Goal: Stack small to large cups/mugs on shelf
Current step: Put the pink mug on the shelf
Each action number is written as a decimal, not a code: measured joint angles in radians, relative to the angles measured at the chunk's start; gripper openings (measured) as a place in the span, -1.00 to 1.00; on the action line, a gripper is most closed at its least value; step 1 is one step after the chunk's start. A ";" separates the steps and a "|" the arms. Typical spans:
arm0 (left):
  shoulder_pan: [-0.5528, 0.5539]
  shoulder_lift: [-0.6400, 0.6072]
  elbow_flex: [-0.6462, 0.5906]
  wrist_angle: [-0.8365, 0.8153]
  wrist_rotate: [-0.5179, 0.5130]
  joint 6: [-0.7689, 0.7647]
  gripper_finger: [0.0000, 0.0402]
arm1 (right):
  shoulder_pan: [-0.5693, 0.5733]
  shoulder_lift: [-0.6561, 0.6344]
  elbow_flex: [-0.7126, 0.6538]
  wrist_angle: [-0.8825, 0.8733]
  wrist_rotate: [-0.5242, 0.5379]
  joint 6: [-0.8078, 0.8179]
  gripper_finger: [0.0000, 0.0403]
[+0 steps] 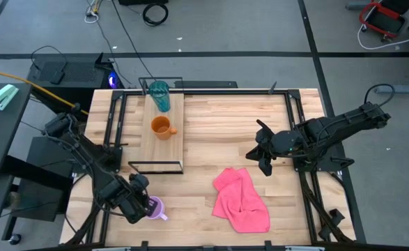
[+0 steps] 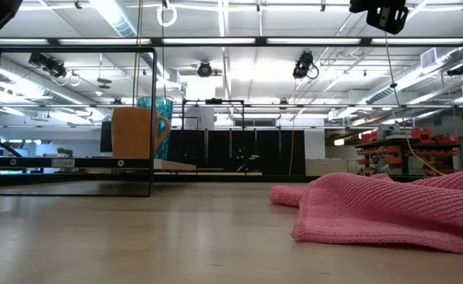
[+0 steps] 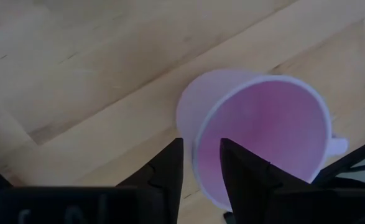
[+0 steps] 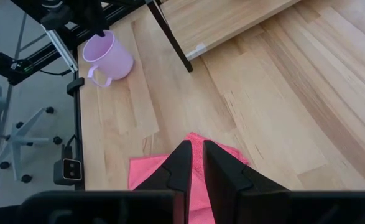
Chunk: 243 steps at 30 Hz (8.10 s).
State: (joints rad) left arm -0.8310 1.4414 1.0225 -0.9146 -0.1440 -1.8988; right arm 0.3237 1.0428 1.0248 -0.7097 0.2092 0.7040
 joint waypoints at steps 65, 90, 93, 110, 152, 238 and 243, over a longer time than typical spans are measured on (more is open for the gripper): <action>0.081 0.016 0.095 0.162 0.082 0.191 -0.94 | 0.000 0.000 0.000 0.000 0.000 -0.019 -0.77; 0.387 -0.057 0.864 -0.633 -0.329 0.426 -0.94 | 0.000 0.000 0.000 0.000 0.000 -0.051 -0.77; 0.493 -0.065 0.827 -0.657 -0.347 0.418 -0.94 | 0.000 0.000 0.000 0.000 0.014 -0.054 -0.77; 0.827 -0.061 0.435 -0.655 0.031 0.633 -0.94 | 0.000 0.000 0.000 -0.008 0.015 -0.050 -0.77; 0.844 -0.061 0.161 -0.422 0.025 0.451 -0.94 | 0.000 0.000 0.000 -0.008 0.015 -0.053 -0.95; 0.782 -0.342 0.144 -0.027 -0.400 0.839 -0.80 | -0.163 0.261 0.000 0.376 -0.257 -0.090 -0.99; 0.782 -0.344 0.144 -0.016 -0.444 0.938 -0.80 | -0.281 0.408 0.000 0.614 -0.405 -0.086 -0.99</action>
State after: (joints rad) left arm -0.0486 1.0973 1.1665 -0.9303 -0.5877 -0.9610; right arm 0.0428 1.4510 1.0245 -0.0960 -0.1954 0.6182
